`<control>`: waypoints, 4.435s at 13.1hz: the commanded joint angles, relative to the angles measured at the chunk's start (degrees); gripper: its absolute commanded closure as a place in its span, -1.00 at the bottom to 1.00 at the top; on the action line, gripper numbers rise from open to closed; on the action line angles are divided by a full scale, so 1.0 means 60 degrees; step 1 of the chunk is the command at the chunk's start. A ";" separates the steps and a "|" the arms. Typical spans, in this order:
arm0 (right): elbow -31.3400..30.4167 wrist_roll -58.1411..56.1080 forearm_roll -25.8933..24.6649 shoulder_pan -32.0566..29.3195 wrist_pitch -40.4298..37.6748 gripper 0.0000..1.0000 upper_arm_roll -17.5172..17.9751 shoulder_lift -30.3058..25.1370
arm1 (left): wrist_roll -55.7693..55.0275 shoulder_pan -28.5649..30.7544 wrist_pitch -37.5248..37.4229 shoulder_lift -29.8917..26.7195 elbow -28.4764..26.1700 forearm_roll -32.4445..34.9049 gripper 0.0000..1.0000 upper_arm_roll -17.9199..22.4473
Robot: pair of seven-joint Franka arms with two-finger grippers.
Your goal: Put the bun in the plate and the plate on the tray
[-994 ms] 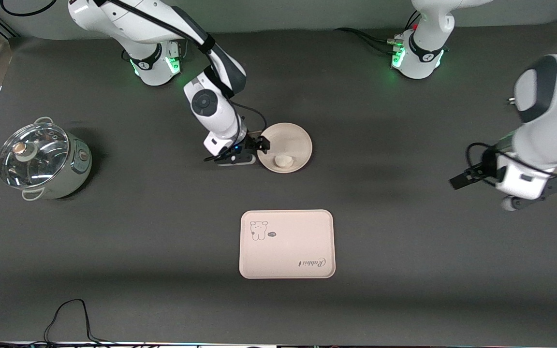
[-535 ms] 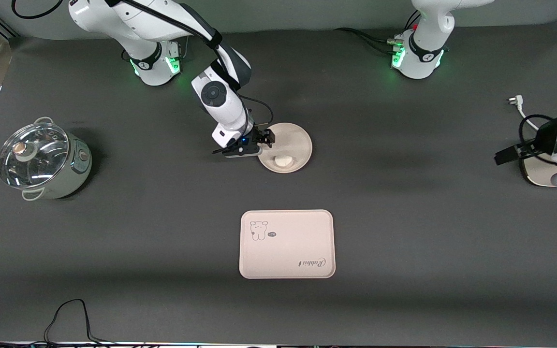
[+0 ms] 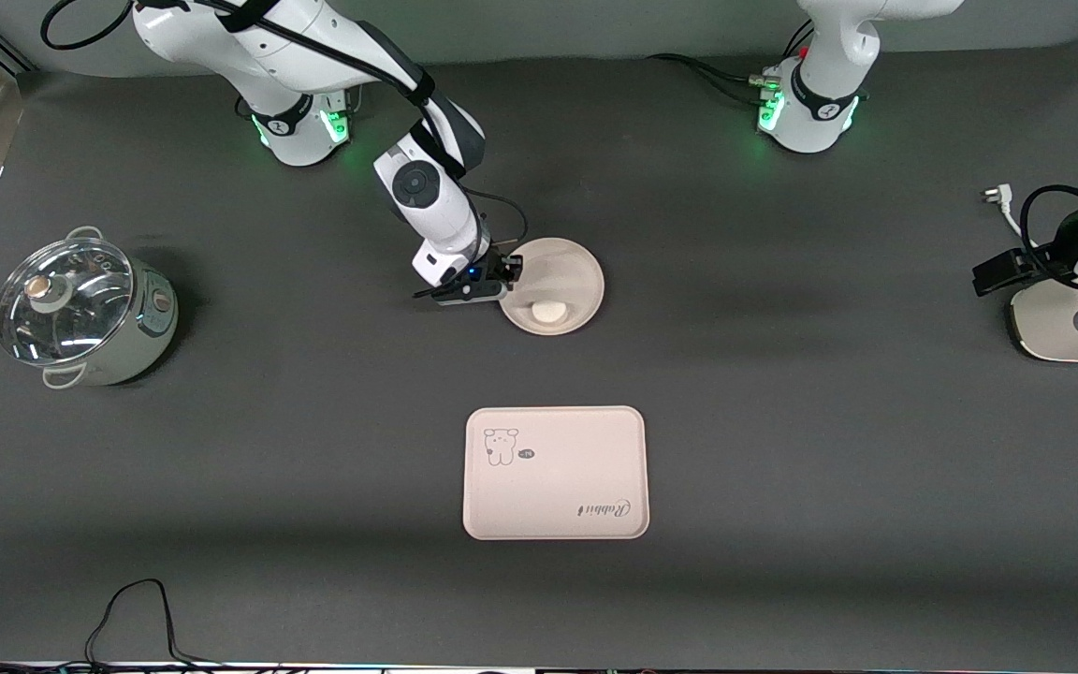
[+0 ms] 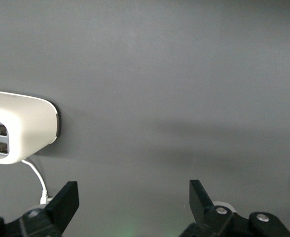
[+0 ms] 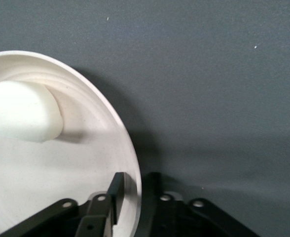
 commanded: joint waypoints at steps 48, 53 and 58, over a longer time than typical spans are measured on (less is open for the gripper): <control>0.8752 -0.2627 -0.0826 -0.2242 -0.8250 -1.00 -0.2334 0.1033 | 0.0085 0.0222 -0.0399 -0.0814 0.0005 -0.0221 -1.00 -0.0582; 0.6488 -0.4076 -0.0841 -0.3251 -0.9355 -1.00 -0.3083 -0.1835 | -0.0223 0.0280 -0.0707 -0.0668 0.0327 -0.0236 -1.00 -0.0567; 0.3876 -0.4312 -0.1747 -0.3868 -0.9369 -1.00 -0.3025 -0.5002 | -0.0208 0.0251 -0.0634 -0.0668 0.0342 -0.0221 -1.00 -0.0567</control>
